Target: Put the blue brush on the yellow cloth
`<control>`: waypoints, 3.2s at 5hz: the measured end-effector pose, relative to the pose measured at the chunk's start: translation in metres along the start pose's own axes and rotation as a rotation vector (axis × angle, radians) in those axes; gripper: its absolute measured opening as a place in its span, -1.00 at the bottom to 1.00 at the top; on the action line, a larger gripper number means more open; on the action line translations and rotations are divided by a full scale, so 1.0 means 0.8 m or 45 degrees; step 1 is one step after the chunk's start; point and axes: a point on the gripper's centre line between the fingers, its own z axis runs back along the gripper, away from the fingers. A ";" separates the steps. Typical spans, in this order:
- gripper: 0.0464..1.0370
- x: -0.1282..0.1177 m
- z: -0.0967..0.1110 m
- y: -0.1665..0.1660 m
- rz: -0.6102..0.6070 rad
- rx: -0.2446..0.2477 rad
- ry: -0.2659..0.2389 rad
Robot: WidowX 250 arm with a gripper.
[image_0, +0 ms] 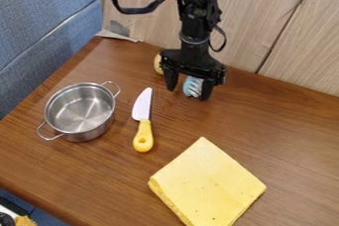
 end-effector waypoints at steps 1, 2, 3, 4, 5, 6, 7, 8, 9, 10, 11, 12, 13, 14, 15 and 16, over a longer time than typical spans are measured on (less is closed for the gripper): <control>0.82 0.001 -0.001 -0.001 0.000 -0.002 -0.010; 0.33 -0.004 -0.004 0.001 0.006 0.005 -0.015; 0.15 -0.004 -0.002 0.001 0.004 0.008 -0.022; 0.14 -0.007 -0.001 0.001 0.005 0.007 -0.017; 0.14 -0.012 0.001 -0.002 -0.003 -0.003 -0.010; 0.14 -0.012 0.021 -0.015 -0.051 -0.018 -0.053; 0.14 -0.019 0.051 -0.024 -0.085 -0.026 -0.105; 0.14 -0.037 0.075 -0.038 -0.164 -0.040 -0.142; 0.14 -0.075 0.093 -0.058 -0.262 -0.088 -0.132; 0.14 -0.114 0.106 -0.069 -0.316 -0.151 -0.129; 0.14 -0.147 0.099 -0.087 -0.406 -0.186 -0.070; 0.14 -0.172 0.089 -0.096 -0.490 -0.251 -0.014; 0.14 -0.198 0.062 -0.098 -0.597 -0.219 0.079; 0.14 -0.205 0.043 -0.087 -0.598 -0.151 0.131; 0.28 -0.204 0.041 -0.078 -0.541 -0.084 0.133; 0.84 -0.206 0.043 -0.077 -0.532 -0.083 0.142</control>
